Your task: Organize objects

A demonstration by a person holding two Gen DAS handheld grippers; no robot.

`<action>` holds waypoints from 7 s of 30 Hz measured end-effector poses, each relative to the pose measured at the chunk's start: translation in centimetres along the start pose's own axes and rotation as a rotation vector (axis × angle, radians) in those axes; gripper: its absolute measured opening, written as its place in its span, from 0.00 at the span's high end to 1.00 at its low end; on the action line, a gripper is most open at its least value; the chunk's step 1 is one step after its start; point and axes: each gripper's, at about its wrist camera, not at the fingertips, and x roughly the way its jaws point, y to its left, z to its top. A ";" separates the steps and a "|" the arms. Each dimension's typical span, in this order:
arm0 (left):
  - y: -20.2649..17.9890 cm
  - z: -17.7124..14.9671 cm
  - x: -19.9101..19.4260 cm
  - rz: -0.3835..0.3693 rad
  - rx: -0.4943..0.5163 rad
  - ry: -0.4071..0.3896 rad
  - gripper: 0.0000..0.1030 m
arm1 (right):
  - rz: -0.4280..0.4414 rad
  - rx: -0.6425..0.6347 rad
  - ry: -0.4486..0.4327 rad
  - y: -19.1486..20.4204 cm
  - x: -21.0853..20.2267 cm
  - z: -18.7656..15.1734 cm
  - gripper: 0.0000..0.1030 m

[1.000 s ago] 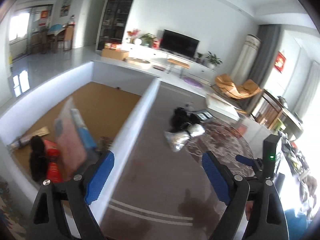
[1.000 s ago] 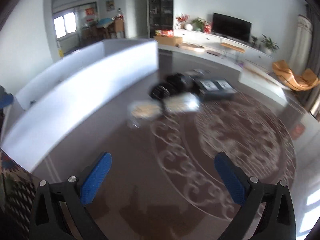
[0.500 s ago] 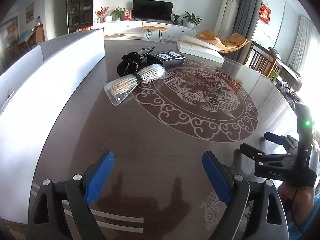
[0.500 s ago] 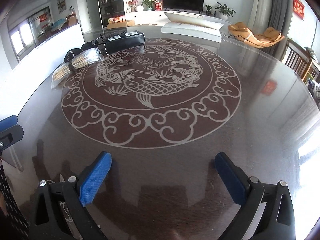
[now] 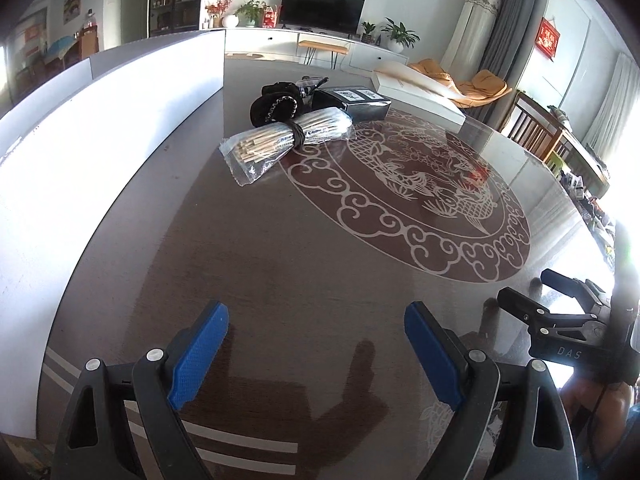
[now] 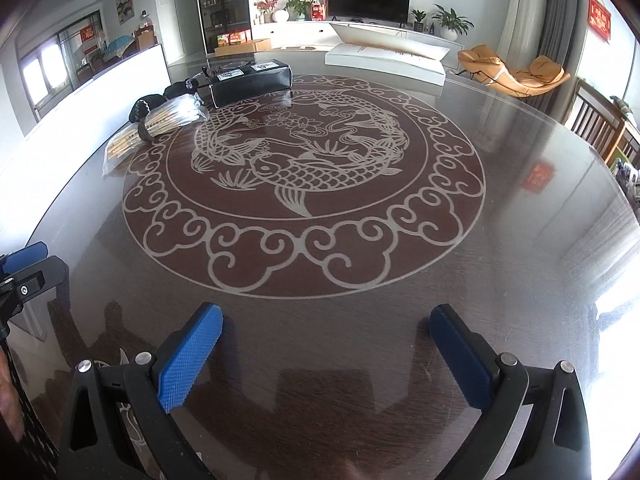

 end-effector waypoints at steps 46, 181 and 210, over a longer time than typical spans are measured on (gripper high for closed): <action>-0.5 -0.2 1.1 0.036 0.028 0.030 0.13 | -0.001 0.001 0.000 0.0 0.1 0.0 0.00; 2.3 19.8 16.3 0.192 0.046 0.229 0.05 | 0.070 -0.091 0.000 2.2 0.4 0.6 0.00; -0.2 1.8 2.2 0.175 0.081 0.023 0.66 | 0.070 -0.091 0.000 2.2 0.5 0.6 0.00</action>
